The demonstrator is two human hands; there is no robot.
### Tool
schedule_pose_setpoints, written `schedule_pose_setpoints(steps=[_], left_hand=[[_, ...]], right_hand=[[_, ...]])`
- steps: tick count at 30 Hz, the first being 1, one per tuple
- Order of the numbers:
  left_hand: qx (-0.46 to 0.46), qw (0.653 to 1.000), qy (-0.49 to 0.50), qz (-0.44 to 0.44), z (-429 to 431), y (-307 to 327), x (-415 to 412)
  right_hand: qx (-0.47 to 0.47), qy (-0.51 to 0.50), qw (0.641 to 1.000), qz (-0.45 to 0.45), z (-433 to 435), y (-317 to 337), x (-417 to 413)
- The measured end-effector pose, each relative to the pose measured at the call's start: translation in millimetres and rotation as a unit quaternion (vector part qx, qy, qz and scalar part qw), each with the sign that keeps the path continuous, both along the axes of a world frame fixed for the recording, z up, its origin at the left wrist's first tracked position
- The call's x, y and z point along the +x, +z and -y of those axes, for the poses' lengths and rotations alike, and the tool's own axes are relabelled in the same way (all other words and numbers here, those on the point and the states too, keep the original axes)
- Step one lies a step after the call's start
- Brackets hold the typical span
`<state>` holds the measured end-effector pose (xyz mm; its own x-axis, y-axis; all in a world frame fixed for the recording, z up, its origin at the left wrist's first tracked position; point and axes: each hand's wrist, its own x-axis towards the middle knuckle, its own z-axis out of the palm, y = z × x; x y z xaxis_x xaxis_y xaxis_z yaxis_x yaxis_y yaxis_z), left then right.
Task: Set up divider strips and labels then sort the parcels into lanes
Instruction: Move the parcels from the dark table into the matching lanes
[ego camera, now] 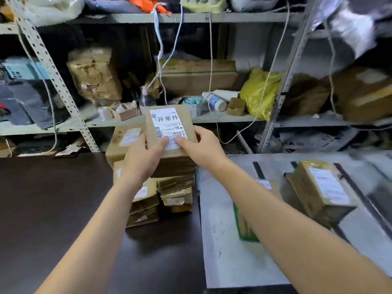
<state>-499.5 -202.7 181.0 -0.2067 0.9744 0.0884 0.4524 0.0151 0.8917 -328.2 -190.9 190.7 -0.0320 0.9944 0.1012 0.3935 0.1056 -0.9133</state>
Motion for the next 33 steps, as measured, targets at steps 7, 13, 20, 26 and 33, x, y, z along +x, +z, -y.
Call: schedule_pose_setpoints(steps=[7,13,20,26,33], left_hand=[[-0.003,0.997,-0.083,0.000,36,4,219],[-0.010,0.984,-0.178,0.013,71,2,405],[-0.006,0.962,-0.274,-0.012,92,-11,576],[-0.036,0.944,-0.327,0.004,69,-49,696],[-0.087,0.934,-0.346,0.006,26,-104,818]], right_hand=[[-0.008,-0.099,0.995,0.026,68,10,218],[-0.014,-0.189,0.982,0.022,133,7,399],[-0.032,-0.278,0.960,-0.003,174,-6,556],[-0.061,-0.320,0.945,0.008,159,-39,672],[-0.130,-0.352,0.927,0.029,117,-83,791]])
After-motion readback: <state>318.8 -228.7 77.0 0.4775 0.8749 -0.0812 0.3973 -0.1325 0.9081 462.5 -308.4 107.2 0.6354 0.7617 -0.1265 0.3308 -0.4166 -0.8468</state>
